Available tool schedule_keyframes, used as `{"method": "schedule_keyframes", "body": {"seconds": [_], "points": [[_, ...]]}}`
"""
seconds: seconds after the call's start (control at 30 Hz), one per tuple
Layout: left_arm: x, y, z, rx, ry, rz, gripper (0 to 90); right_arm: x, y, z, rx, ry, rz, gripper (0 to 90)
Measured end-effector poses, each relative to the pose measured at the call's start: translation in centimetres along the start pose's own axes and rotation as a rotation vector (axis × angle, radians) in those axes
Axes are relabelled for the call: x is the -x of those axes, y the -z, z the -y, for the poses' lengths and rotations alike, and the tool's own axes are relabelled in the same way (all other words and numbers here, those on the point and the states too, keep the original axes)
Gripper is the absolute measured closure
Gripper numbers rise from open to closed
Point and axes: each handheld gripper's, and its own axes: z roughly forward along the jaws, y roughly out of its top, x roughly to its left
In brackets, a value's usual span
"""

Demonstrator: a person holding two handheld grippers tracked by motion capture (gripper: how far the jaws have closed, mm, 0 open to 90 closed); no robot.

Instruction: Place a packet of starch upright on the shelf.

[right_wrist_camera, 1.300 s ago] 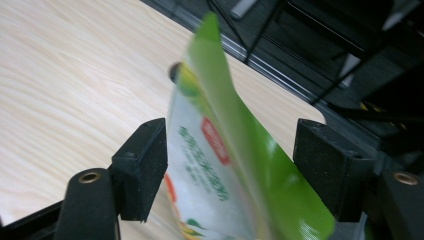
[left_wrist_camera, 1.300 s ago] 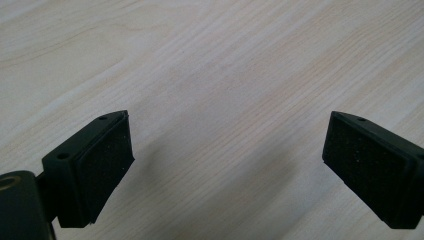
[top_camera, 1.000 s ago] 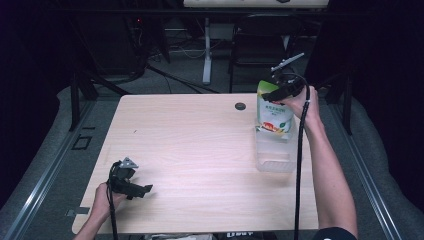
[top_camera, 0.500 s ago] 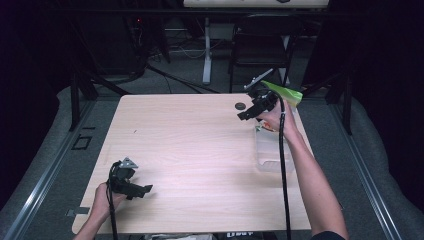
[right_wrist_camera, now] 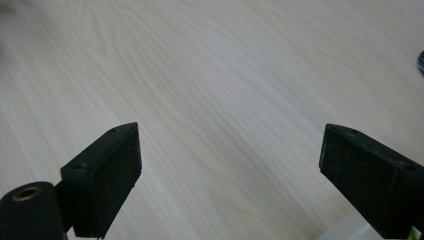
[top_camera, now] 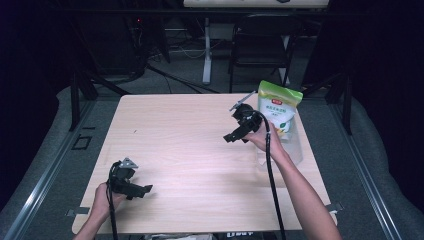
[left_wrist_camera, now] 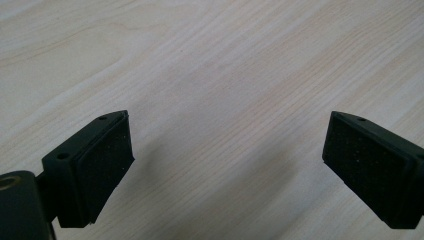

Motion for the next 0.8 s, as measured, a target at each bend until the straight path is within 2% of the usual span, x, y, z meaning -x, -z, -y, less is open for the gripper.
{"method": "schedule_keyframes", "body": {"seconds": [0.17,0.33,0.47,0.5,0.57,0.63,0.7,0.8], "points": [[0.0,0.0,0.0,0.001,0.0,-0.001,5.7,-1.6,-1.2,1.2,-0.042,0.012,-0.023,9.0],[0.0,0.0,0.0,0.001,-0.001,-0.001,5.7,-3.6,-2.0,2.7,-0.036,0.013,-0.04,9.0],[0.0,0.0,0.0,0.002,-0.001,-0.003,5.7,-4.9,-2.4,3.9,-0.056,0.032,-0.059,8.9],[0.0,0.0,0.0,0.001,-0.001,-0.003,5.7,-5.3,-2.6,4.3,-0.044,0.022,-0.064,8.9],[0.1,0.0,0.0,0.001,-0.002,-0.003,5.7,-6.0,-2.9,5.0,-0.063,0.03,-0.073,8.9],[0.0,0.0,0.0,0.0,-0.008,0.001,5.7,-6.5,-3.2,5.6,-0.079,0.042,-0.076,8.9],[0.1,0.0,0.0,-0.002,-0.01,0.0,5.7,-7.2,-3.6,6.2,-0.067,0.023,-0.072,8.9],[0.1,0.1,0.0,0.002,-0.01,0.0,5.7,-7.7,-3.7,6.9,-0.081,0.043,-0.071,9.0]]}}
